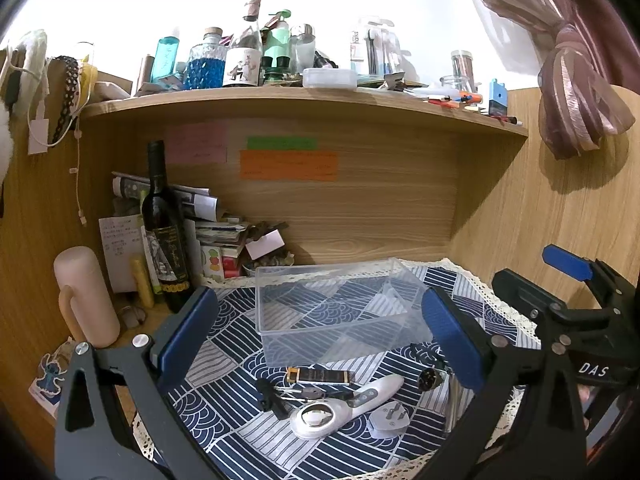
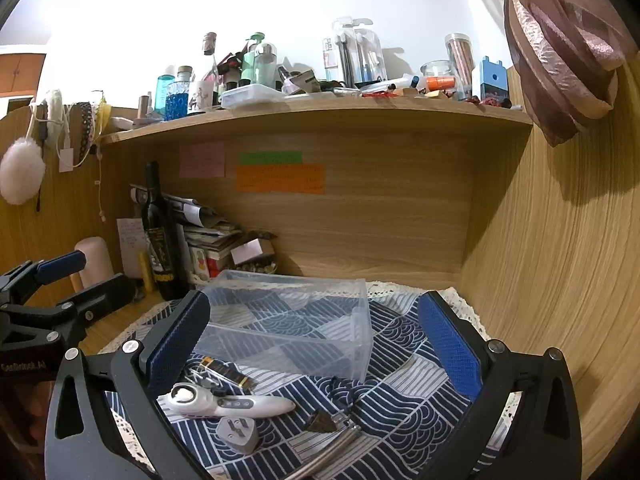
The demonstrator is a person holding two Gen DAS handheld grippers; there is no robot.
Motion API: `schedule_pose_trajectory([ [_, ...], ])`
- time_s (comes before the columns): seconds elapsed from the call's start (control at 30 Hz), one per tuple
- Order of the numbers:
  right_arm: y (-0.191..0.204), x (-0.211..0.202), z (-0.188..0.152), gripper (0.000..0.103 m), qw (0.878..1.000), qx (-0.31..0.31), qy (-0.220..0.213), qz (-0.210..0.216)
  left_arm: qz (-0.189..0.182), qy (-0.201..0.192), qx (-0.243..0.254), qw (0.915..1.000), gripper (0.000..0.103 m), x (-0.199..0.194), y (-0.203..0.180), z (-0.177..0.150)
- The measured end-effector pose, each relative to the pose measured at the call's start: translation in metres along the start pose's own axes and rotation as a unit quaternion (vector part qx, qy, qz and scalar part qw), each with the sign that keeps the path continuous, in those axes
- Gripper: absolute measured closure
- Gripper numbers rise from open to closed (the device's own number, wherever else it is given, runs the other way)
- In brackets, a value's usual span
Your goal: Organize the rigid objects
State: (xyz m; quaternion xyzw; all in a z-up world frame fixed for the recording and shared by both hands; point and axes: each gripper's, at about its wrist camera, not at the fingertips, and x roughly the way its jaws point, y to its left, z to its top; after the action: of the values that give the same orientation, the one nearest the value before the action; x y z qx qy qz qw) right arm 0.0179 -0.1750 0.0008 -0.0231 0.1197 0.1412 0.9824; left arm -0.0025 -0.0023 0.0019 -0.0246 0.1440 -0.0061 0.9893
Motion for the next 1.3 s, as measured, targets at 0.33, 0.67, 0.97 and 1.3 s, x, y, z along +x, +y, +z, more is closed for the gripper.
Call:
schedule_pose_trajectory([
  [0.33, 0.0006, 0.0008, 0.0006, 0.0, 1.0, -0.002, 0.0, -0.001, -0.001, -0.001, -0.001, 1.0, 0.0, 0.0009, 0.0024, 0.0007],
  [0.67, 0.0009, 0.0007, 0.0005, 0.0, 1.0, 0.0, 0.001, 0.003, -0.002, 0.002, -0.004, 1.0, 0.0, 0.0008, 0.0043, 0.0014],
  [0.97, 0.0004, 0.0003, 0.0007, 0.0, 1.0, 0.0, 0.001, 0.003, -0.002, 0.0, -0.002, 1.0, 0.0, 0.0013, 0.0033, 0.0004],
  [1.3, -0.0009, -0.0005, 0.0009, 0.0, 1.0, 0.001, -0.001, 0.004, -0.004, -0.006, 0.004, 1.0, 0.0, -0.0013, -0.0013, -0.0023],
])
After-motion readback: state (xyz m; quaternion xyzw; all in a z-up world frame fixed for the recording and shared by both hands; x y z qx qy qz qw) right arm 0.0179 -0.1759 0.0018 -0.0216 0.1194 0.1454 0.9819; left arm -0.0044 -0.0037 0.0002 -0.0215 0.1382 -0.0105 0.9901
